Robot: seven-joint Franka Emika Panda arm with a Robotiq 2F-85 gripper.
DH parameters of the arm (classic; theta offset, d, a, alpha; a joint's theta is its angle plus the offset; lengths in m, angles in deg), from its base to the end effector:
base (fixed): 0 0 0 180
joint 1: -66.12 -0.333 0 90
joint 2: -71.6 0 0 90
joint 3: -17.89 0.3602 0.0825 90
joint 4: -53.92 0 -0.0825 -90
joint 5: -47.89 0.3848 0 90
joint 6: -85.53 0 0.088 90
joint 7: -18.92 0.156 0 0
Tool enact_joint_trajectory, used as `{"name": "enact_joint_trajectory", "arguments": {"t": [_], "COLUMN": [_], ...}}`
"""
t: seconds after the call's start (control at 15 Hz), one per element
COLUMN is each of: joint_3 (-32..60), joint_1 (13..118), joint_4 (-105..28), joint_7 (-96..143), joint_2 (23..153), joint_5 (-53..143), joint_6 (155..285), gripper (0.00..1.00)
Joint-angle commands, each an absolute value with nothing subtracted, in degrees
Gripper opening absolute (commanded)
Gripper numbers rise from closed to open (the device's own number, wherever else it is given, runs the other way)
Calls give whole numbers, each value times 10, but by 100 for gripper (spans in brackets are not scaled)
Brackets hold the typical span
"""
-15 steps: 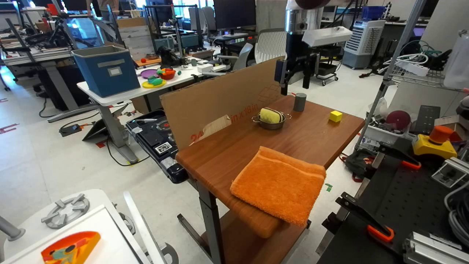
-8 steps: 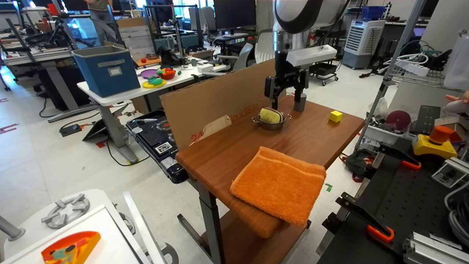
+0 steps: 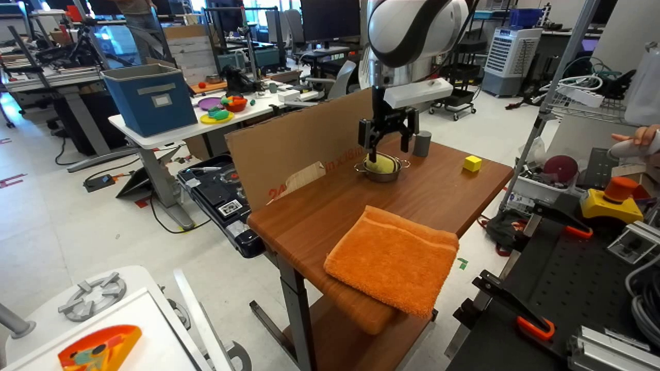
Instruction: Remove the brown object from the pot
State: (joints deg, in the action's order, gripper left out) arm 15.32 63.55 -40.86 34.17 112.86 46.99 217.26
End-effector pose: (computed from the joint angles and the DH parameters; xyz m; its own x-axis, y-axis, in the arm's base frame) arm 0.7022 0.0020 0.1679 0.9678 -0.2441 -0.0617 -0.2406 -0.9688 0.0588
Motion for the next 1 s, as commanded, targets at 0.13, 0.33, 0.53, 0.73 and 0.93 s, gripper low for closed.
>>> {"name": "enact_joint_trajectory", "arguments": {"t": [0.13,0.33,0.53,0.73,0.93], "joint_3": [145,142,149,160,159], "joint_1": [627,626,635,646,651], "joint_4": [-343,-330,-332,-346,-389], "joint_7": [354,357,351,338,325], "joint_2": [1172,1184,1178,1144,1077], "joint_5": [473,471,484,501,506], "joint_6": [2156,2151,2106,2039,2001], "gripper": [68,42,20,1,3]}}
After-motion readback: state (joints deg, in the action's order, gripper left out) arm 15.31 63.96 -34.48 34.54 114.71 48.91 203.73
